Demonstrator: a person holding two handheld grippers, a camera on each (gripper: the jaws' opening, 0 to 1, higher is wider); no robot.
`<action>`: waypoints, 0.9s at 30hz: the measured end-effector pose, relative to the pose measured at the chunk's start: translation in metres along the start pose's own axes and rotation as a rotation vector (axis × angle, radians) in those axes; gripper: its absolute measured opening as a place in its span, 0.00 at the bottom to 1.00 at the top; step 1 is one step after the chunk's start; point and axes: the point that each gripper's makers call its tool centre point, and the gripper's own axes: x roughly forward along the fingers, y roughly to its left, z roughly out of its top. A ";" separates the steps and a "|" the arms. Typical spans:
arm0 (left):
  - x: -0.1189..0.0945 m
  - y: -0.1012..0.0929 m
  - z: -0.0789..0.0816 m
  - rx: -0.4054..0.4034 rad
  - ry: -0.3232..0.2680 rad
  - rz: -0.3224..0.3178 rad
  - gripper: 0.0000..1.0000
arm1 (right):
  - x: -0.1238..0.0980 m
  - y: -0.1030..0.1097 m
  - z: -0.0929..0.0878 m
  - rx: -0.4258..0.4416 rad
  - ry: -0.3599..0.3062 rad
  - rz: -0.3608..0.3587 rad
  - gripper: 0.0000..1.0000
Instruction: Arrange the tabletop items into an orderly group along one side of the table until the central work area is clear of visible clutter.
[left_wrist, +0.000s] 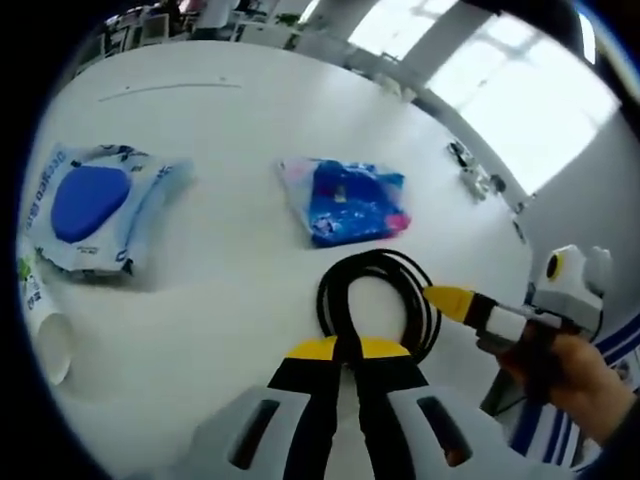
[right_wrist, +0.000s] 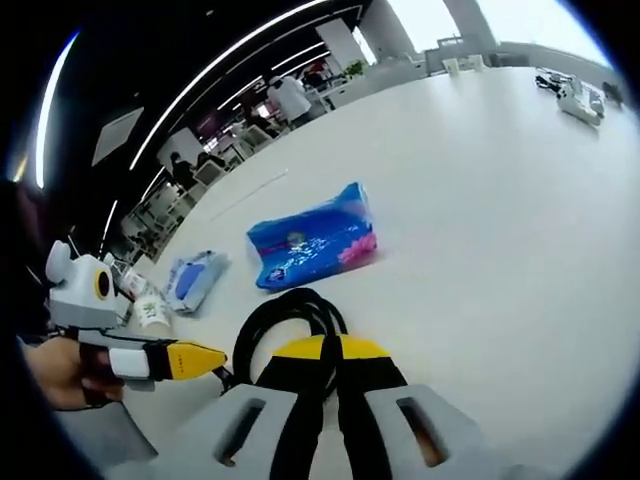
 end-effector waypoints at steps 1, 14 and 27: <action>0.000 0.000 0.000 0.000 0.001 0.000 0.01 | 0.000 -0.001 0.000 -0.001 0.002 -0.001 0.00; -0.008 0.000 0.004 0.070 -0.037 0.029 0.14 | 0.001 0.010 0.006 -0.035 -0.042 0.028 0.11; -0.027 -0.001 0.022 0.251 -0.151 0.064 0.72 | -0.014 0.030 0.010 -0.047 -0.127 0.038 0.63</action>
